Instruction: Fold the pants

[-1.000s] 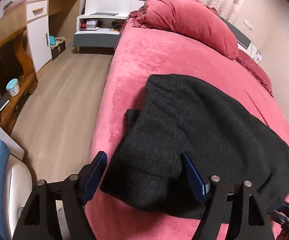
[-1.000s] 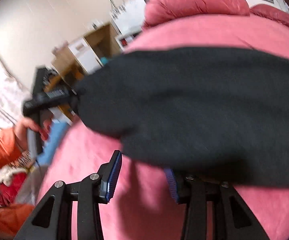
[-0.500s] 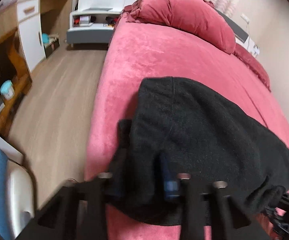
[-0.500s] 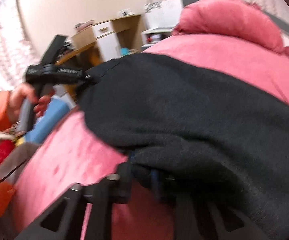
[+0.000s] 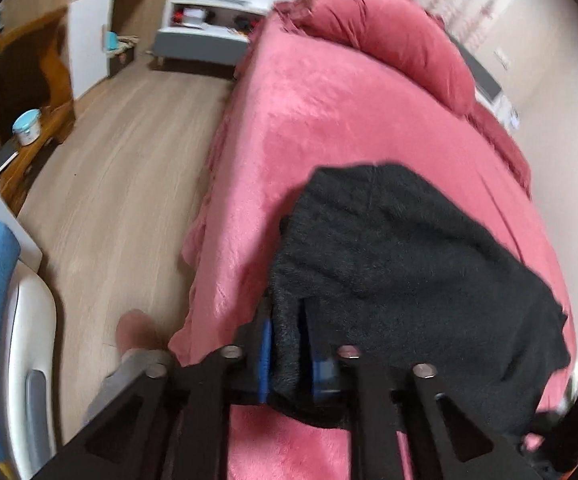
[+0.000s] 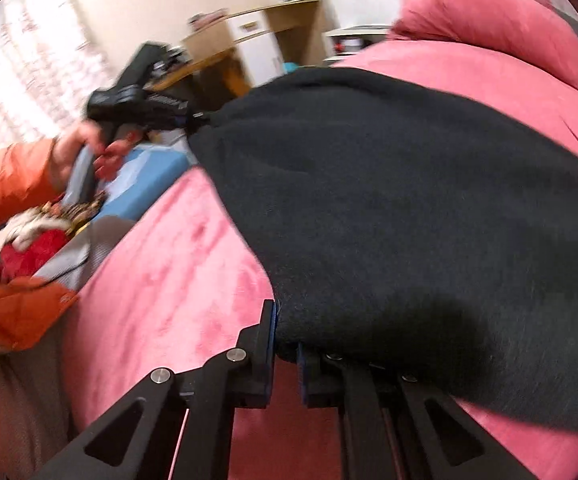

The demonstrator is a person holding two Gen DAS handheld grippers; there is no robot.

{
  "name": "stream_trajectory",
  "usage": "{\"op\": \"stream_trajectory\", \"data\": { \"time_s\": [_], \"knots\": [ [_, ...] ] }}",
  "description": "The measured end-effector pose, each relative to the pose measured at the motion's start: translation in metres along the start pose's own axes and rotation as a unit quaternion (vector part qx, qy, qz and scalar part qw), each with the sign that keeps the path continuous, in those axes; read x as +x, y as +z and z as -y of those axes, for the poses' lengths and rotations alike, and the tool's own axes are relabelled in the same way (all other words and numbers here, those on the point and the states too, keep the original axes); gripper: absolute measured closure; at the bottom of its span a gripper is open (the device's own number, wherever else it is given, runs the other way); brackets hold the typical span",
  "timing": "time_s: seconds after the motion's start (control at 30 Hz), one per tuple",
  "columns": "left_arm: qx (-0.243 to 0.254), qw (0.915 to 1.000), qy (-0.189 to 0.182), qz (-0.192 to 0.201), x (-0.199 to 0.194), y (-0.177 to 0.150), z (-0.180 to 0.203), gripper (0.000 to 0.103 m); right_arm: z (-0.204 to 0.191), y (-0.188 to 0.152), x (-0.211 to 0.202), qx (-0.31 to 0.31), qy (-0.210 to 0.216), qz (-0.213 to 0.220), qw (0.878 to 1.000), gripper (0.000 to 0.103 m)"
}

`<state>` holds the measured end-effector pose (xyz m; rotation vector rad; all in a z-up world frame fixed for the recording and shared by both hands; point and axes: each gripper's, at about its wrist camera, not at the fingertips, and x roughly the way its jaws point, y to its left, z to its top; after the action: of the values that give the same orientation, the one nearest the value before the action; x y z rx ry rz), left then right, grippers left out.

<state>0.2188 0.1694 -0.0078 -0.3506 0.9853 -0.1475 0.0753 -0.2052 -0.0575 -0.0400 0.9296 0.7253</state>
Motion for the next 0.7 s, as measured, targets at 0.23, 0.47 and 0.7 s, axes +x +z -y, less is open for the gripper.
{"op": "stream_trajectory", "data": {
  "time_s": [0.23, 0.47, 0.7],
  "knots": [
    [0.003, 0.9988, 0.008, 0.048, -0.008, 0.053, 0.014, 0.035, -0.006, -0.005, 0.008, 0.031, -0.027, 0.028, 0.999, 0.074],
    [0.131, 0.9873, 0.049, -0.076, 0.073, 0.089, 0.072, 0.029, -0.004, -0.006, 0.007, 0.065, -0.010, 0.040, 0.997, 0.074],
    [0.132, 0.9884, 0.072, 0.022, 0.049, 0.091, 0.099, 0.085, -0.006, -0.008, 0.007, 0.060, -0.017, 0.044, 0.997, 0.082]
  ]
}}
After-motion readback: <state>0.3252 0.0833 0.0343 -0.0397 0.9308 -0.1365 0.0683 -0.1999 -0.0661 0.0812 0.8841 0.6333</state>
